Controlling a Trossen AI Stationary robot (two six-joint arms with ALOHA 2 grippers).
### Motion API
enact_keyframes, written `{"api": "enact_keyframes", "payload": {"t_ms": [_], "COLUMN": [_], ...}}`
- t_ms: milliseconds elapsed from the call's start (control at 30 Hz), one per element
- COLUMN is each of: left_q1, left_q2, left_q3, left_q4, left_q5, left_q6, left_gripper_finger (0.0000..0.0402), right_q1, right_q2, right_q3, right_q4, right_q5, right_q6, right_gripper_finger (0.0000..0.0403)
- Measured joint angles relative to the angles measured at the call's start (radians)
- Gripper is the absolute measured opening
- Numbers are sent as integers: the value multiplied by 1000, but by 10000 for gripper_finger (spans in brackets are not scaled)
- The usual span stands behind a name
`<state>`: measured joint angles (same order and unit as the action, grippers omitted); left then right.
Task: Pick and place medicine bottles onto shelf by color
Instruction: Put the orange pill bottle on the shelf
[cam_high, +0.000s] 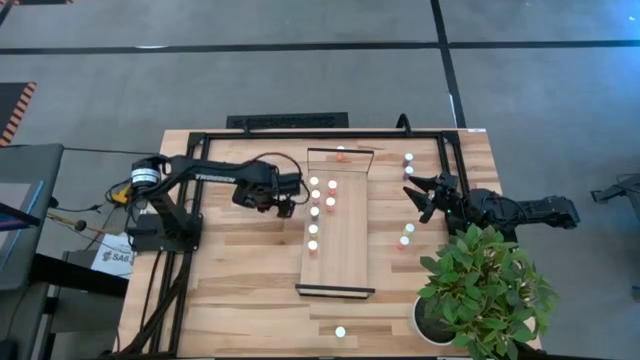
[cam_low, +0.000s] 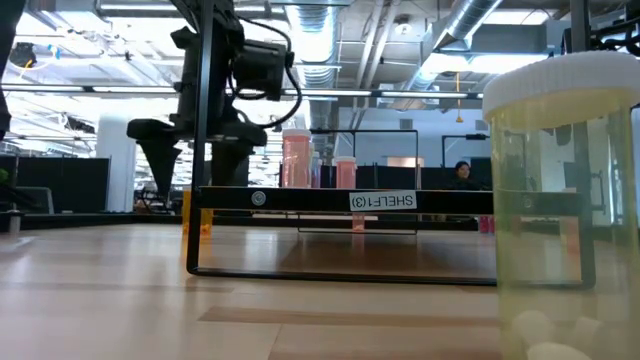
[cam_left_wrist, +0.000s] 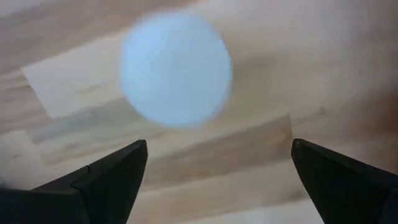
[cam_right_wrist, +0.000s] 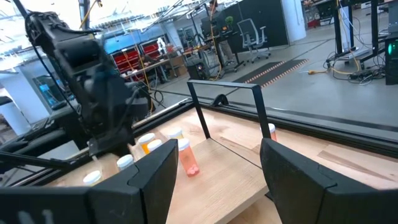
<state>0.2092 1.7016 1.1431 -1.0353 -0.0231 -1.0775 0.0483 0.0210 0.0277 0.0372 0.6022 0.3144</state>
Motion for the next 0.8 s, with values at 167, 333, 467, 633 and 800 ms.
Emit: {"api": "enact_keyframes", "payload": {"t_ms": [167, 333, 467, 633, 800], "left_q1": [87, 154, 184, 197, 198], "left_q2": [0, 0, 2, 2, 3], "left_q3": [0, 0, 0, -20, -43], "left_q4": [3, 6, 10, 39, 75], "left_q5": [0, 34, 34, 29, 30], "left_q6": [-11, -26, -75, -146, -152], "left_gripper_finger": [387, 387, 387, 387, 387], "right_q1": [0, 0, 0, 0, 0], "right_q2": [0, 0, 0, 0, 0], "right_q3": [0, 0, 0, 0, 0], "right_q4": [0, 0, 0, 0, 0], "right_q5": [0, 0, 0, 0, 0], "right_q6": [0, 0, 0, 0, 0], "right_gripper_finger": [251, 251, 251, 251, 251]}}
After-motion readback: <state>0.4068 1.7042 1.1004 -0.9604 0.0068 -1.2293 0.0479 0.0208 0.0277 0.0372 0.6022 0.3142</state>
